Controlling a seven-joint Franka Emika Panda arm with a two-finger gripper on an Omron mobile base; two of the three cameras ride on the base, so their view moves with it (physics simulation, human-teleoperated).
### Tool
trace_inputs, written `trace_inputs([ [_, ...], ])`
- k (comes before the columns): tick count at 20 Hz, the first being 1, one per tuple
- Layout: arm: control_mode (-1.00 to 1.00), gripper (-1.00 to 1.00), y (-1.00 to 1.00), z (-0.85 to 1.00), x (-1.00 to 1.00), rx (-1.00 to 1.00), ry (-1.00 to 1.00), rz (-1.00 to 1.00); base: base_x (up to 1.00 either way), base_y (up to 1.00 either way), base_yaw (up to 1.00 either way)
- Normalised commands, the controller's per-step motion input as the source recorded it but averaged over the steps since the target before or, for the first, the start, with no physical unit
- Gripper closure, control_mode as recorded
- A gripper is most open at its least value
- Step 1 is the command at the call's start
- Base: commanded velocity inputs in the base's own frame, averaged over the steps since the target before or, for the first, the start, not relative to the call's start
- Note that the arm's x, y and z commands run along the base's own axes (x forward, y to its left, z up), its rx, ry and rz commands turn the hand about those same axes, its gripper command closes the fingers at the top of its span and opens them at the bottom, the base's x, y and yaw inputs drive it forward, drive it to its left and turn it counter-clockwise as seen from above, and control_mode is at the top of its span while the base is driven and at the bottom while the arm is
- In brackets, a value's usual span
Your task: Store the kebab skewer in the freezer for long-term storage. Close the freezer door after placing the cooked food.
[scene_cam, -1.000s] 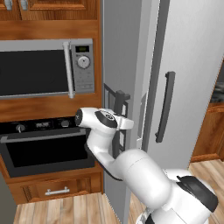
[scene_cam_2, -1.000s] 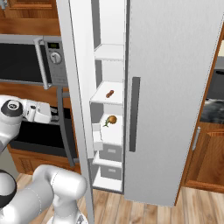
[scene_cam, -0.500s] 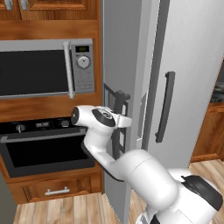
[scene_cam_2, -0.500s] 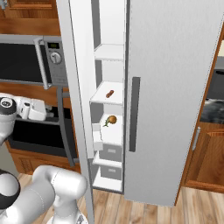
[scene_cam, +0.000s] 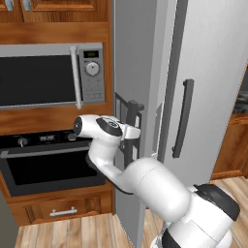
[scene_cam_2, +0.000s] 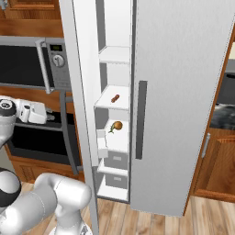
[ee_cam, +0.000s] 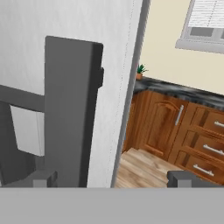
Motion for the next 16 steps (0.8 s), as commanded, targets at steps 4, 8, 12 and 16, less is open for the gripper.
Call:
trace_inputs([
  [4,-1.00,-1.00,-0.24,-0.11,0.27,0.00,0.01,0.00,0.00,0.00,0.00],
  [8,-1.00,-1.00,-0.26,-0.15,0.08,0.00,0.02,0.00,0.00,0.00,0.00],
  [12,-1.00,-1.00,-0.50,-0.23,0.12,0.00,0.07,0.00,0.00,0.00,0.00],
  [16,-1.00,-1.00,-0.53,-0.16,0.24,0.00,0.10,0.00,0.00,0.00,0.00],
])
